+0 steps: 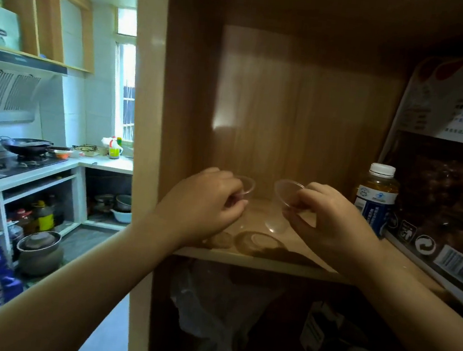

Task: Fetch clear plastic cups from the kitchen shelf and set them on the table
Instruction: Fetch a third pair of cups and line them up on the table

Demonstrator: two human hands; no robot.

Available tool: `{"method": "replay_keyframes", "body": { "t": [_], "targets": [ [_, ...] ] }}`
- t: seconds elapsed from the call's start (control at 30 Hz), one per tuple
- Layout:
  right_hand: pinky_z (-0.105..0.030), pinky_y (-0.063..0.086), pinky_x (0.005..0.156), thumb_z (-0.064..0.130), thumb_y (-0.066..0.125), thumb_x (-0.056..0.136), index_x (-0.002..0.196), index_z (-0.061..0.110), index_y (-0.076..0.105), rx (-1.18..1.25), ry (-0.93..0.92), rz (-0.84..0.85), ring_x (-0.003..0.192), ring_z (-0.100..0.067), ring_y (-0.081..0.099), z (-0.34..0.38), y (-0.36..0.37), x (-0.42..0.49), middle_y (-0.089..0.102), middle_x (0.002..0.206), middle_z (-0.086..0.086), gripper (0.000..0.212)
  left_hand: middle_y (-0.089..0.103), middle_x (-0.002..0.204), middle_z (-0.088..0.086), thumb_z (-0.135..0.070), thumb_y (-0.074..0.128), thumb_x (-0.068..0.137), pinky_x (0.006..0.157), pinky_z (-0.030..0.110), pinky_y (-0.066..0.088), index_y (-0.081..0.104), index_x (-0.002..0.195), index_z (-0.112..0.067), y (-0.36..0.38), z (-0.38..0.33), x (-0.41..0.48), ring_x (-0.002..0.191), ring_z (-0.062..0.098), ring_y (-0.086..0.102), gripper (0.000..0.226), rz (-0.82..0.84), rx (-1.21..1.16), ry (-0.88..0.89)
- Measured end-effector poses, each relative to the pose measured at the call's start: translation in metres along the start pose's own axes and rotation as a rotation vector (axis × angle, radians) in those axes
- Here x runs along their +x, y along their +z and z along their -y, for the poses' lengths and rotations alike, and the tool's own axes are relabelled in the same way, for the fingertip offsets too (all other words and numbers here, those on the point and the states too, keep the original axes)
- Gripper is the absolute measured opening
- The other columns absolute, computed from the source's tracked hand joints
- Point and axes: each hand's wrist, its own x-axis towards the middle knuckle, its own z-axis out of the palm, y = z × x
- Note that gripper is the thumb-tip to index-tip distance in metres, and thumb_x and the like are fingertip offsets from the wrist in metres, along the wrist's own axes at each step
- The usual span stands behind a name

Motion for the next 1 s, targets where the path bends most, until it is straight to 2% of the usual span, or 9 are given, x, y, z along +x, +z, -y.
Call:
{"method": "replay_keyframes", "body": {
  "t": [0.1,0.17,0.3,0.4,0.63,0.73,0.83,1.0],
  "targets": [
    [-0.018,0.042,0.062,0.033,0.051,0.080,0.093,0.021,0.061,-0.003,-0.055,-0.022,0.077,-0.004,0.048,0.039,-0.002,-0.002,0.048,0.086,0.016,0.020,0.049,0.072,-0.012,-0.039,0.051,0.086,0.057,0.021,0.032,0.053,0.075,-0.027,-0.026,-0.001,-0.028,0.071,0.006,0.042,0.016,-0.021,0.010,-0.006],
    [-0.023,0.049,0.061,0.035,0.049,0.080,0.093,0.019,0.062,0.034,-0.083,-0.025,0.077,-0.007,0.051,0.067,-0.001,-0.002,0.053,0.087,0.011,0.024,0.051,0.074,-0.010,-0.039,0.052,0.085,0.060,0.025,0.034,0.055,0.075,-0.024,-0.044,0.003,-0.050,0.073,0.009,0.045,0.018,-0.050,0.047,-0.019],
    [-0.029,0.049,0.060,0.034,0.054,0.079,0.080,0.025,0.059,0.144,-0.142,-0.067,0.075,-0.008,0.052,0.128,0.013,0.002,0.054,0.081,0.011,0.011,0.051,0.076,-0.016,-0.031,0.055,0.084,0.063,0.026,0.038,0.059,0.081,-0.022,-0.085,0.019,-0.105,0.073,0.008,0.045,0.011,-0.140,0.089,-0.048],
    [-0.033,0.047,0.063,0.032,0.058,0.079,0.076,0.026,0.060,0.234,-0.167,-0.052,0.076,-0.009,0.052,0.180,0.036,0.017,0.056,0.078,0.011,0.007,0.047,0.071,-0.015,-0.029,0.058,0.084,0.061,0.026,0.035,0.055,0.072,-0.023,-0.121,0.040,-0.150,0.071,0.010,0.042,0.014,-0.124,0.145,-0.128],
    [-0.023,0.043,0.069,0.023,0.063,0.083,0.076,0.021,0.060,0.453,-0.300,-0.016,0.075,-0.007,0.053,0.322,0.100,0.052,0.055,0.075,0.011,0.008,0.059,0.074,-0.008,-0.038,0.051,0.084,0.063,0.031,0.043,0.056,0.071,-0.021,-0.212,0.098,-0.268,0.078,0.015,0.051,0.022,-0.080,0.270,-0.384],
    [-0.030,0.045,0.068,0.022,0.063,0.083,0.077,0.018,0.061,0.540,-0.427,0.031,0.075,-0.013,0.053,0.402,0.131,0.066,0.055,0.075,0.007,0.008,0.059,0.074,-0.005,-0.033,0.055,0.083,0.065,0.035,0.045,0.056,0.073,-0.020,-0.261,0.122,-0.334,0.078,0.017,0.050,0.018,-0.080,0.355,-0.496],
    [-0.031,0.046,0.071,0.020,0.064,0.083,0.079,0.016,0.062,0.629,-0.553,0.078,0.077,-0.014,0.054,0.479,0.158,0.073,0.056,0.076,0.005,0.005,0.056,0.072,-0.002,-0.030,0.057,0.084,0.064,0.032,0.038,0.056,0.073,-0.018,-0.307,0.133,-0.398,0.075,0.017,0.048,0.016,-0.045,0.448,-0.589],
    [-0.020,0.039,0.072,0.022,0.065,0.081,0.080,0.016,0.064,0.741,-0.712,0.145,0.080,-0.011,0.053,0.591,0.189,0.071,0.059,0.080,0.005,0.006,0.056,0.070,0.000,-0.031,0.054,0.083,0.064,0.038,0.042,0.057,0.072,-0.015,-0.373,0.129,-0.484,0.073,0.017,0.047,0.019,-0.072,0.590,-0.782]
  ]
}}
